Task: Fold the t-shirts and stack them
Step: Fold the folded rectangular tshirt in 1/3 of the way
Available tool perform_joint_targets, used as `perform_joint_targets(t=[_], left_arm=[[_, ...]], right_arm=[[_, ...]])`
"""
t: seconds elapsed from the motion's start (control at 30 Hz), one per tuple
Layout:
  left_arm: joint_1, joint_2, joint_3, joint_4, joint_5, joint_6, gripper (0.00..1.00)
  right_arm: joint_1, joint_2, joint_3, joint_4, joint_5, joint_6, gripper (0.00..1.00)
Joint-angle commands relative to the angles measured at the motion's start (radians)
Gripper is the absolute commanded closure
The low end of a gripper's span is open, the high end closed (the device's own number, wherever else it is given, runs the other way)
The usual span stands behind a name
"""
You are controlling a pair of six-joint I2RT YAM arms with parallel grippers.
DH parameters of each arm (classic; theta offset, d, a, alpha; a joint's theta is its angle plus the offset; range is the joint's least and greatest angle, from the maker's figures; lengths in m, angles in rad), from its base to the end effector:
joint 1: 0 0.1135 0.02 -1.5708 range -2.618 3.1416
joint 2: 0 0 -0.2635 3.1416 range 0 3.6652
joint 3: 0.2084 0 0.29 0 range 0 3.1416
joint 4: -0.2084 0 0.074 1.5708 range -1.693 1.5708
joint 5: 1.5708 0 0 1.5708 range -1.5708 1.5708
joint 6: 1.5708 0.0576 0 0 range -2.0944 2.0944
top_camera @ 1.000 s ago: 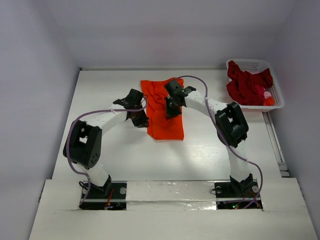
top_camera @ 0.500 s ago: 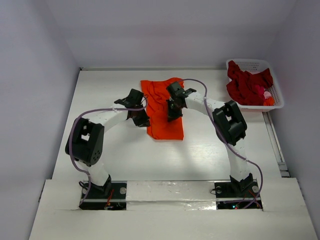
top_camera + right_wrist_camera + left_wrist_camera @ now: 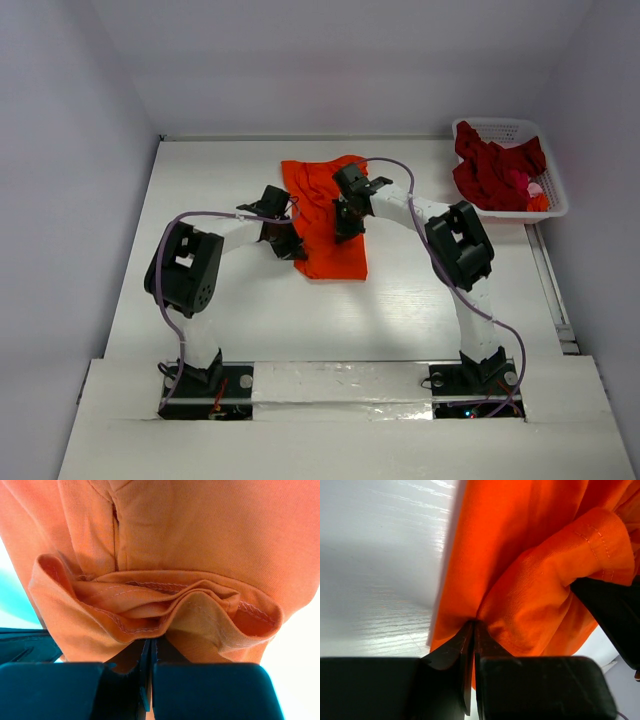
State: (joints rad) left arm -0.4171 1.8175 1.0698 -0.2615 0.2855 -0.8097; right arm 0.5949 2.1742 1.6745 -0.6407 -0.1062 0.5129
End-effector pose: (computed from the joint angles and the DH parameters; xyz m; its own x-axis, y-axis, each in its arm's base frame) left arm 0.3610 -0.1777 0.1107 -0.9145 -0.3547 -0.1947 -0.1976 0.8114 -0.5500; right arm 0.4124 0.2864 0.1279 -0.9473 -0.0518 -0.3163 -0.1481 0.9459 0.2887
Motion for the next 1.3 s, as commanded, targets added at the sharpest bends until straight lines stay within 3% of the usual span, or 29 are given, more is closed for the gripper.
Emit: perform_joint_targets(t=[0.0, 0.43, 0.6, 0.8, 0.97, 1.27], left_arm=[[0.005, -0.004, -0.025, 0.016, 0.027, -0.002, 0.98], [0.005, 0.039, -0.042, -0.105, 0.023, 0.121, 1.0], [0.005, 0.011, -0.091, -0.021, 0.046, 0.054, 1.0], [0.034, 0.017, -0.149, 0.145, 0.174, -0.037, 1.0], [0.034, 0.002, -0.156, 0.192, 0.245, -0.063, 1.0], [0.034, -0.043, -0.076, -0.103, 0.132, 0.095, 1.0]], right_arm=[[0.008, 0.013, -0.019, -0.014, 0.01, -0.005, 1.0], [0.008, 0.029, -0.013, -0.005, -0.006, 0.007, 1.0], [0.008, 0.025, -0.01, -0.007, -0.006, 0.007, 1.0], [0.008, 0.019, -0.019, -0.005, -0.003, 0.003, 1.0], [0.008, 0.016, -0.025, -0.004, -0.003, 0.004, 1.0], [0.008, 0.019, -0.018, -0.004, -0.003, 0.007, 1.0]])
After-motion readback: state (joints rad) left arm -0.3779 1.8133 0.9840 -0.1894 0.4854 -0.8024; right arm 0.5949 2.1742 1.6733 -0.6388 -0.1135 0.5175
